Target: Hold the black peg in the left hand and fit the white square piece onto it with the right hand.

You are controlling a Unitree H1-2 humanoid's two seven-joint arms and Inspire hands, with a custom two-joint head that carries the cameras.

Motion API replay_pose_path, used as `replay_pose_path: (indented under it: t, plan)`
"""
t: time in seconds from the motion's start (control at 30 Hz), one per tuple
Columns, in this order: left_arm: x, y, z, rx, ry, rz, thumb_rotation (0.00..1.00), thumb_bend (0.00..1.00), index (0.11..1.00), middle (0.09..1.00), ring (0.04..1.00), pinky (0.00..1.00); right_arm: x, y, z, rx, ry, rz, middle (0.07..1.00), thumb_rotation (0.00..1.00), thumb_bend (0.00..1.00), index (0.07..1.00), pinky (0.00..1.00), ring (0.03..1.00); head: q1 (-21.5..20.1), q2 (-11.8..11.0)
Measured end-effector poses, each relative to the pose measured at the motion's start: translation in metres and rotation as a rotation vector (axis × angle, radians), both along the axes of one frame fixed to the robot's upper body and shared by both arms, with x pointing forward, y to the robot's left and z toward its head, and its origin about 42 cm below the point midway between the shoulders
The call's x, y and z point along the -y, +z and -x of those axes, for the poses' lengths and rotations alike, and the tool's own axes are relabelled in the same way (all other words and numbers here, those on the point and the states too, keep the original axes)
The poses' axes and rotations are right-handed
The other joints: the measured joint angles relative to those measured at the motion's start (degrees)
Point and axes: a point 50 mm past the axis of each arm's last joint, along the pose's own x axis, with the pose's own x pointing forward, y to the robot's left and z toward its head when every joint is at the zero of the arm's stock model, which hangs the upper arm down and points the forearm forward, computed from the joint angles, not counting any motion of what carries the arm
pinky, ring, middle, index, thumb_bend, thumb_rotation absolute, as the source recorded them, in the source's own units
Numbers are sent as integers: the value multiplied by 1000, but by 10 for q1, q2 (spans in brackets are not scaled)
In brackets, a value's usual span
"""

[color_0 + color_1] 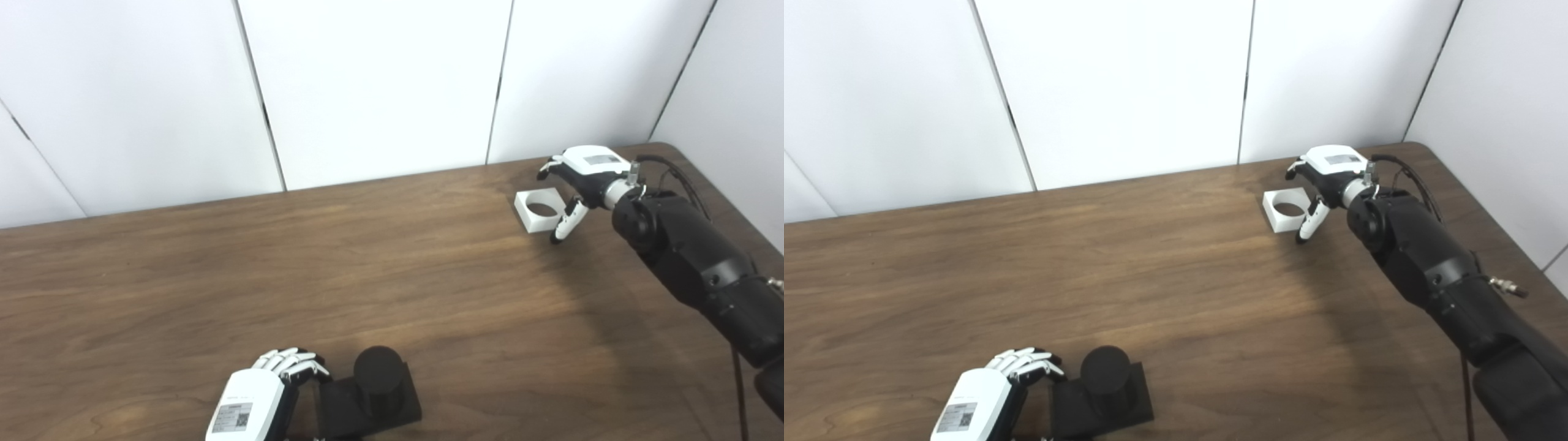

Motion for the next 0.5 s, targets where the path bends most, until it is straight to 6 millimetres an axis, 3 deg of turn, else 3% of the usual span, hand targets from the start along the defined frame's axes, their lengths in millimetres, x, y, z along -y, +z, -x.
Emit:
replay_pose_path:
  t: [0.17,0.5]
  plan:
    - [0,1,0,-3,1,0,51,518,489,740,803,849,2,1,-8,-10,18,13,880,233,839,729,884,950,1,2]
    - [0,2,1,-7,1,-1,51,517,489,740,802,854,-3,0,-13,-8,48,20,833,193,817,638,837,907,15,8]
